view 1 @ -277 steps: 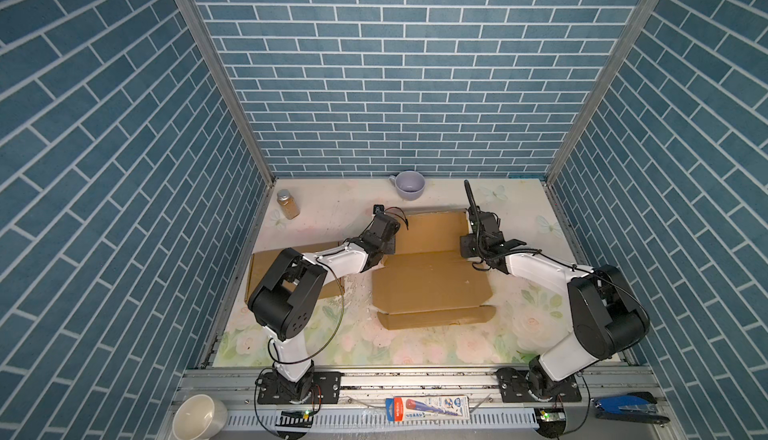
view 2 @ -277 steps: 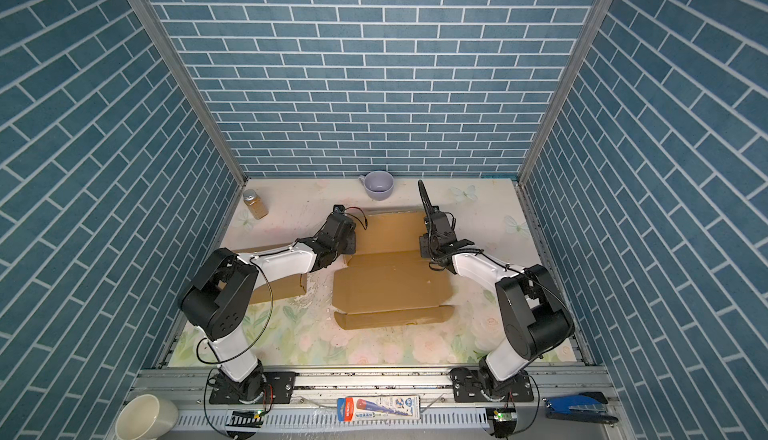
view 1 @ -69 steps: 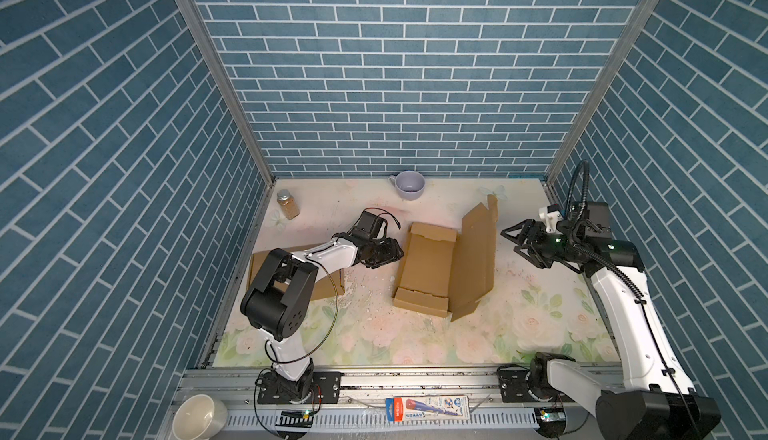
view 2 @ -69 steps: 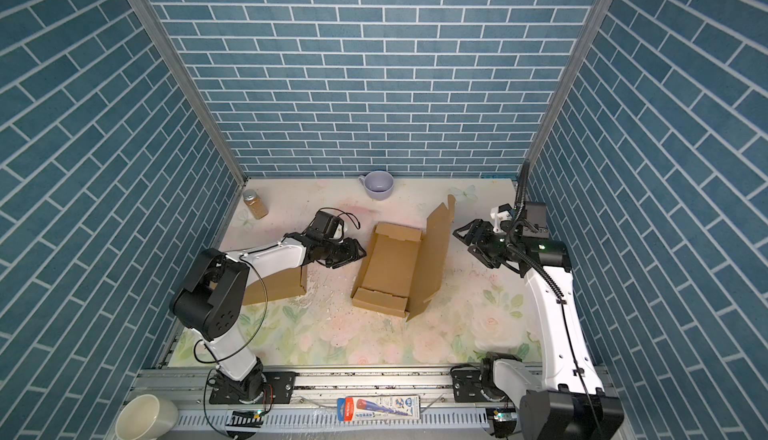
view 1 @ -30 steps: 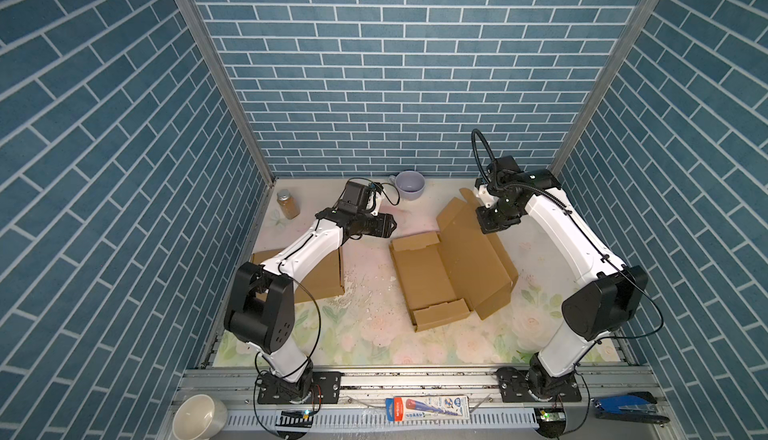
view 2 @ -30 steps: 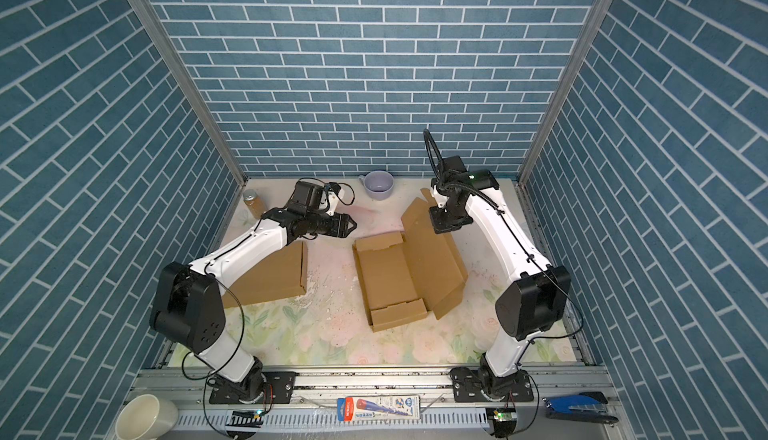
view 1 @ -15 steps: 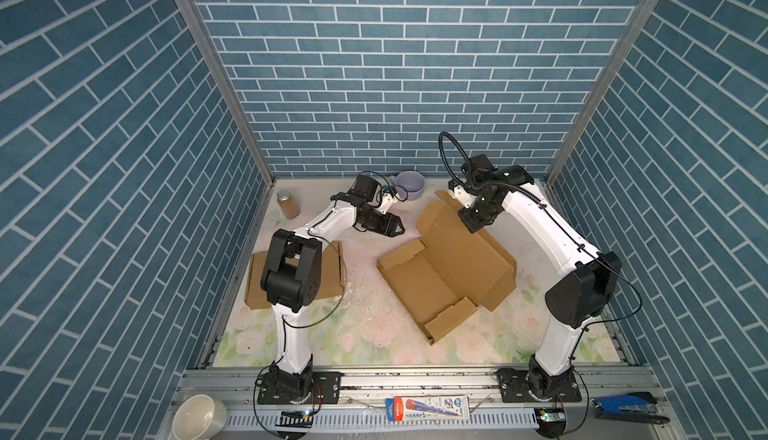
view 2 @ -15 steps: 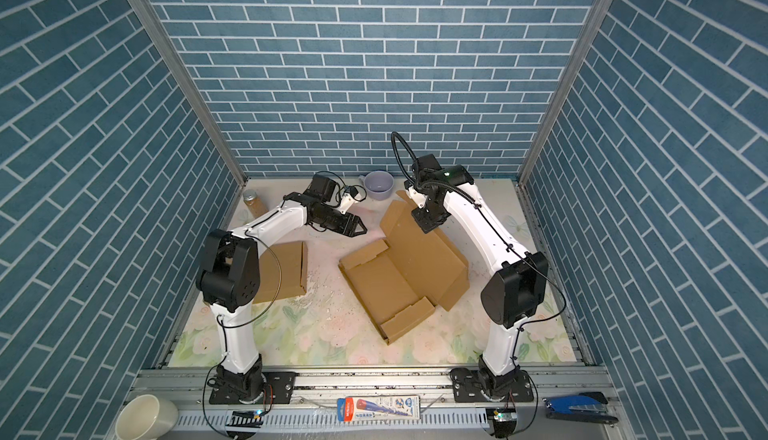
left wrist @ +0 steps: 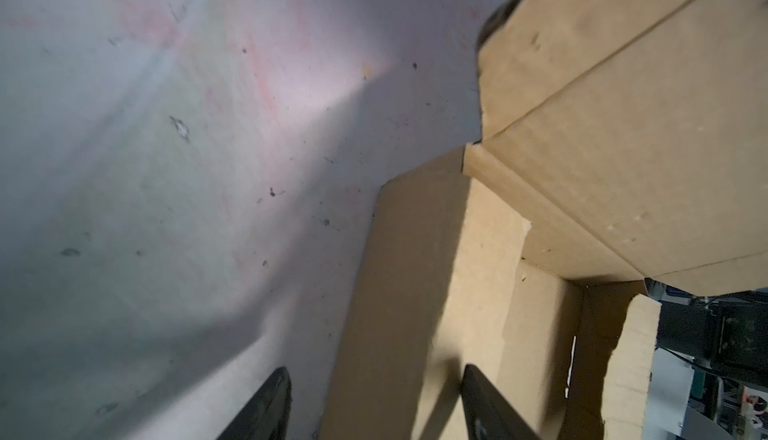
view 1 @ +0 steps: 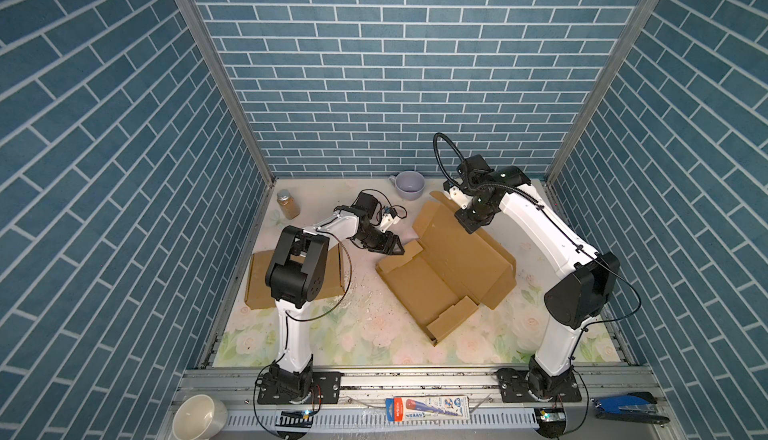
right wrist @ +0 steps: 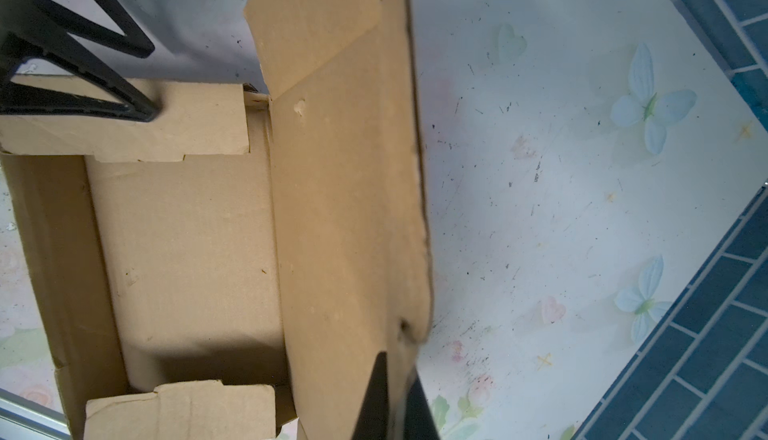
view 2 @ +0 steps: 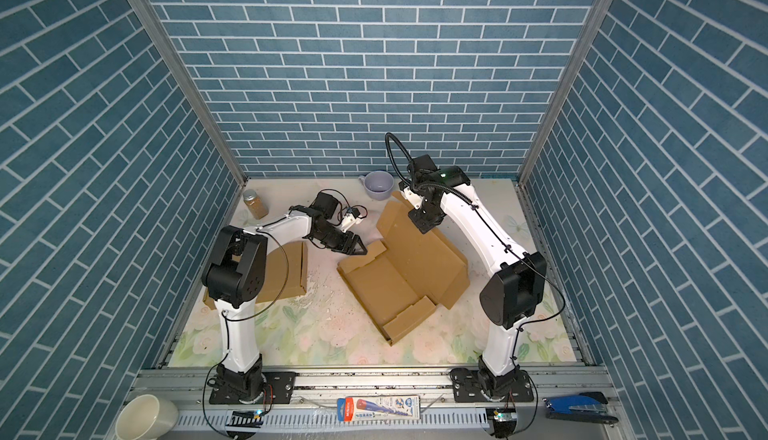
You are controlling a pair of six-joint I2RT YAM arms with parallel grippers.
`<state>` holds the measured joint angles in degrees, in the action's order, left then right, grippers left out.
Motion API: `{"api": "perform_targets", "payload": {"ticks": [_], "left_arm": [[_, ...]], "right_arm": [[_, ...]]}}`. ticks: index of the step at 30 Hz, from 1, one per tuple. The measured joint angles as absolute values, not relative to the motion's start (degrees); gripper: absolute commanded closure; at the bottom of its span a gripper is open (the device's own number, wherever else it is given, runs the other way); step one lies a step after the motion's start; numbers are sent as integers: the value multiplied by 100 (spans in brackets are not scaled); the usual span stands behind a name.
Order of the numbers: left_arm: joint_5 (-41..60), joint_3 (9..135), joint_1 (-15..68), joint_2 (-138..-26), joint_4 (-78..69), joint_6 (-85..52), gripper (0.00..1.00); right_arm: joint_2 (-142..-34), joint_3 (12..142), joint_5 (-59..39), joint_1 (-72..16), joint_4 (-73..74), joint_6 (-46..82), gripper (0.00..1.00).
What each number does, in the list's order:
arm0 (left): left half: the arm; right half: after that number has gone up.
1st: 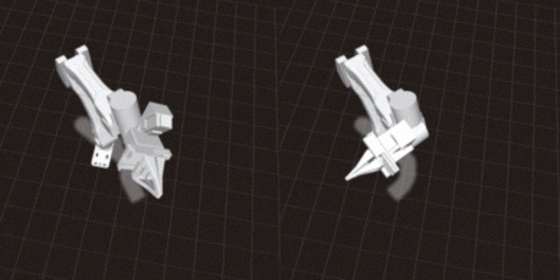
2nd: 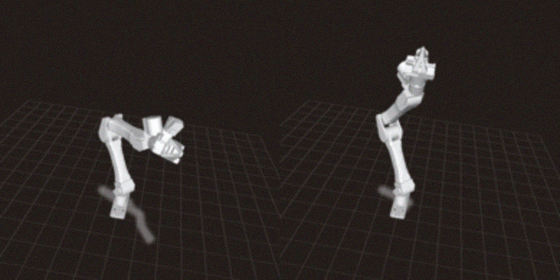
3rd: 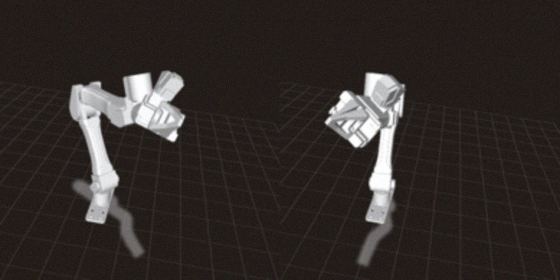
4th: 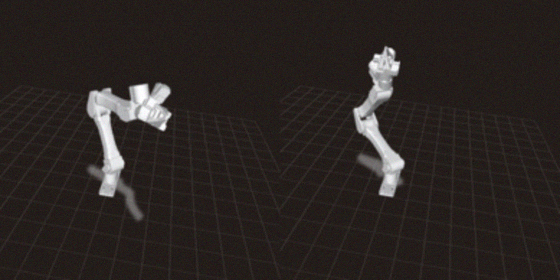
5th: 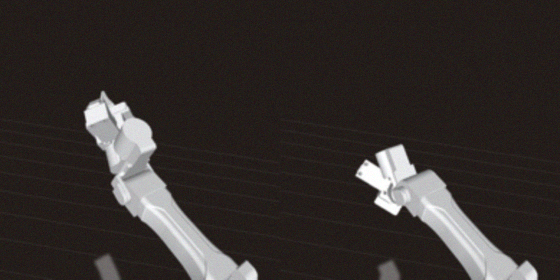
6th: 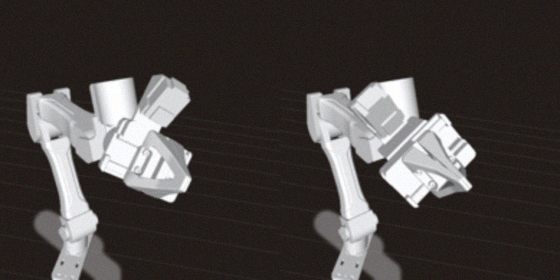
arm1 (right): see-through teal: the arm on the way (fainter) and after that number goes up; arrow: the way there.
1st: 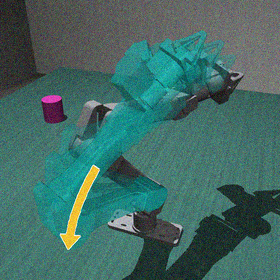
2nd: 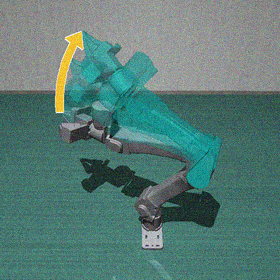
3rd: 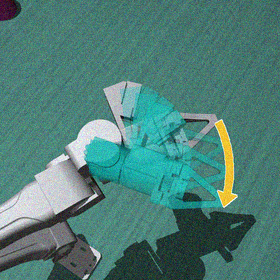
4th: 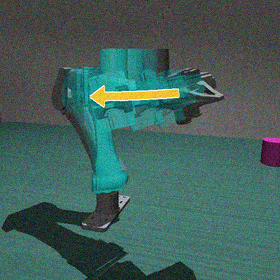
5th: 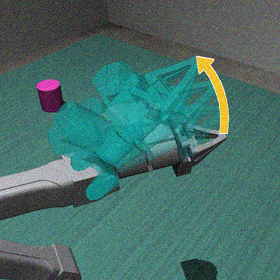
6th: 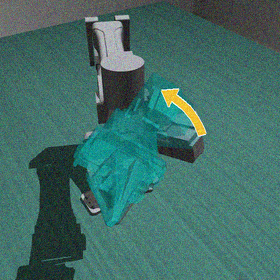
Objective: Fold the paper box
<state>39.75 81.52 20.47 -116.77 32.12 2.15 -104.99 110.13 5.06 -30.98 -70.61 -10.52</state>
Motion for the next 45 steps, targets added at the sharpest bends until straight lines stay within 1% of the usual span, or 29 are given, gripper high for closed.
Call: {"api": "perform_targets", "payload": {"ticks": [4, 7, 14, 16, 17, 19, 20, 23, 27, 33, 36, 40, 43, 45], "left_arm": [[3948, 8095, 2110, -11671, 3212, 224, 41], [3767, 8095, 2191, -11668, 3249, 246, 47], [2963, 8001, 2320, -11607, 3282, 178, 76], [2720, 7896, 2338, -11524, 3216, 67, 83], [2593, 7839, 2353, -11480, 3175, 3, 84], [2324, 7712, 2381, -11402, 3111, -143, 89], [2178, 7623, 2401, -11365, 3076, -255, 89], [1885, 7301, 2418, -11218, 2801, -650, 91], [1525, 6785, 2421, -10855, 2397, -1210, 93], [1083, 6152, 2482, -10403, 1850, -2165, 93], [897, 5959, 2556, -10269, 1710, -2567, 93], [768, 5902, 2635, -10230, 1647, -2912, 92], [711, 5902, 2668, -10230, 1660, -3026, 92], [683, 5922, 2683, -10230, 1717, -3052, 92]], "right_arm": [[-10497, 11065, 519, -3107, -7037, -1055, 100], [-10499, 11170, 523, -3138, -7026, -1057, 100], [-10501, 11406, 554, -3326, -6991, -1100, 100], [-10532, 11454, 580, -3367, -6993, -1100, 88], [-10573, 11511, 589, -3387, -6984, -1094, 80], [-10678, 11675, 650, -3395, -6958, -1024, 69], [-10720, 11760, 720, -3391, -6938, -1004, 63], [-10735, 11887, 858, -3352, -6879, -893, 54], [-10683, 11990, 875, -3223, -6820, -639, 50], [-10147, 11865, 849, -2615, -6777, 381, 51], [-9336, 11002, 792, -2158, -6530, 965, 51], [-7988, 9268, 469, -1612, -6119, 1632, 50], [-7321, 7957, -104, -1450, -5649, 2040, 44], [-7201, 7238, -548, -1435, -5249, 2316, 38]]}}
